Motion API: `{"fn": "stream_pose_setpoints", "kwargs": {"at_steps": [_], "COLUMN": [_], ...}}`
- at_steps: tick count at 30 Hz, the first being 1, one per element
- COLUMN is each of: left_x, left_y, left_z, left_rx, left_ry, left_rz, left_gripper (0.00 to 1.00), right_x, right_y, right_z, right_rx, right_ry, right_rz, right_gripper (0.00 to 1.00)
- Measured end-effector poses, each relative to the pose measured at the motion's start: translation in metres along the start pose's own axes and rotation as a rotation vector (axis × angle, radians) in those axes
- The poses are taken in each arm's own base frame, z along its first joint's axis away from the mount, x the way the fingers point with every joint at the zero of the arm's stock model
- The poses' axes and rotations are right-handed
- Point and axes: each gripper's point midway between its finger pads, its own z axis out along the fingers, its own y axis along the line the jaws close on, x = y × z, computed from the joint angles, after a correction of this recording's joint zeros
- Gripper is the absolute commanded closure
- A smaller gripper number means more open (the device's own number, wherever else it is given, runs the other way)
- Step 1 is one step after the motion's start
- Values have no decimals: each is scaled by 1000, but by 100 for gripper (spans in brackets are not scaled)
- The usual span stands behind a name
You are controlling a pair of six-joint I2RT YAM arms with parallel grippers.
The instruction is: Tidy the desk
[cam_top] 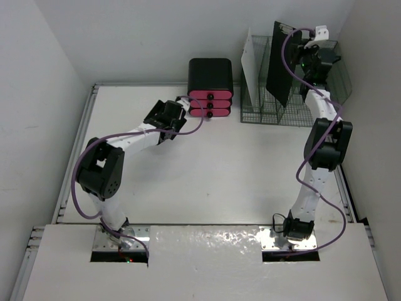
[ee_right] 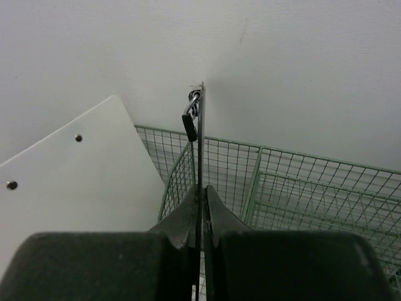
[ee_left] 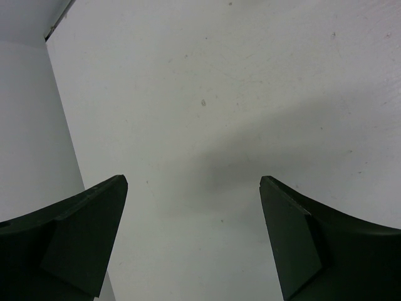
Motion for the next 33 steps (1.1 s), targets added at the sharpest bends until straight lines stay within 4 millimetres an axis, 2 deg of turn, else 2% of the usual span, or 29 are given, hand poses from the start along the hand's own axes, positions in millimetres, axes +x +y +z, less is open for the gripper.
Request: {"fn": "stream_pose_setpoints", "kwargs": {"at_steps": [8,13,18,22,25,32,33], "left_x": [0,0,-1,0,1,3,4], "left_y": [0,4,9,11,13,16,17], "left_z": [0,-1,-3,-3,-2,0,0], "left_rx": [-1,-21,-39,-46,-51,-55,-56], "left_ry": [-1,-1,-6,-2,1,6,7], "left_rz": [-1,-4,-9,-7,-11,-16,-17], "left_gripper": [15,14,14,14,14,14,14], "right_x": [-5,-13,-43,-50,-37,28,29], "right_y": [15,31,44,36,33,27,27], "right_z": [-6,-10,-9,-9,-9,-16,-17], "right_rx": [4,41,82,119,134,164,166], "right_ry": [-129,-255,-406,-468,-456,-328,-338], "right_rz": [6,-64,-104,-120,-119,-98,-115], "right_gripper": [100,100,100,100,100,100,100]}}
